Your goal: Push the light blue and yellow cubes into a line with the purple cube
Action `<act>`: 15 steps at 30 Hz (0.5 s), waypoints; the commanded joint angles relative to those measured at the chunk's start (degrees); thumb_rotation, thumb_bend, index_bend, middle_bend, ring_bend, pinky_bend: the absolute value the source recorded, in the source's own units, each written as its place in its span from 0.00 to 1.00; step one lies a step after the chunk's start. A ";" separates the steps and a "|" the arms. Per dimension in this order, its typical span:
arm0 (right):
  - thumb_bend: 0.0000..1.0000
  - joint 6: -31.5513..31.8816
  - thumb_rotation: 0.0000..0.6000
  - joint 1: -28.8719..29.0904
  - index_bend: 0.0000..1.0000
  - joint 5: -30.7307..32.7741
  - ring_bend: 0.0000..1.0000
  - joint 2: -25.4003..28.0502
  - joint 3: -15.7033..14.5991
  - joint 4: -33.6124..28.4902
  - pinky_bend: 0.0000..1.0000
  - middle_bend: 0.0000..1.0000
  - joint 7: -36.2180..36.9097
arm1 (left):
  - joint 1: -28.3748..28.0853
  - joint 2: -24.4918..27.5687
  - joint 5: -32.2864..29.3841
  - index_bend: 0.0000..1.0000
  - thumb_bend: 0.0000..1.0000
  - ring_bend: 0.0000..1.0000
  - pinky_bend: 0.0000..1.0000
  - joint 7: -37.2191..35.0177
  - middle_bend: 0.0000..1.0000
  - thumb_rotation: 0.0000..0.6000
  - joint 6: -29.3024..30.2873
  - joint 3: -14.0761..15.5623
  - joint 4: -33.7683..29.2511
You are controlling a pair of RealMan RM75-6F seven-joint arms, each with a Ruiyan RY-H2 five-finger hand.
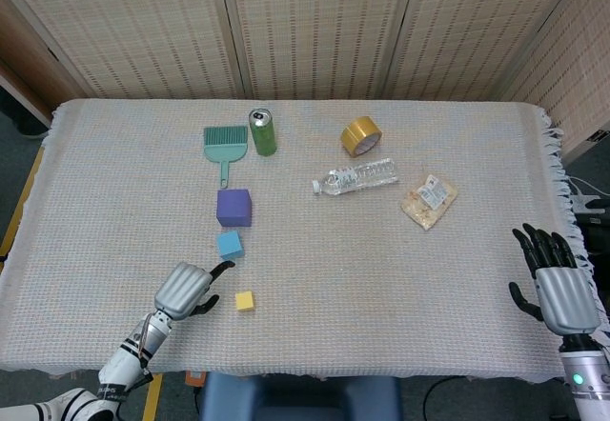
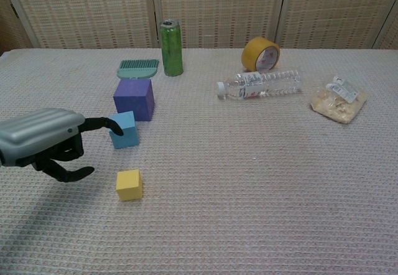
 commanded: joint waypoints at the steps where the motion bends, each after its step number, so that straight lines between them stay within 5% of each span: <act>1: 0.14 0.08 1.00 -0.04 0.00 0.02 0.00 -0.01 0.01 -0.02 0.00 0.00 -0.05 | 0.39 -0.33 0.16 0.20 0.40 1.00 1.00 0.54 1.00 1.00 0.02 0.25 0.29; 15: 0.14 -0.18 1.00 0.05 0.00 0.17 0.00 -0.09 -0.02 -0.07 0.00 0.00 -0.34 | -0.18 -0.63 -2.86 0.17 0.59 1.00 1.00 1.10 1.00 1.00 -4.76 -0.20 2.75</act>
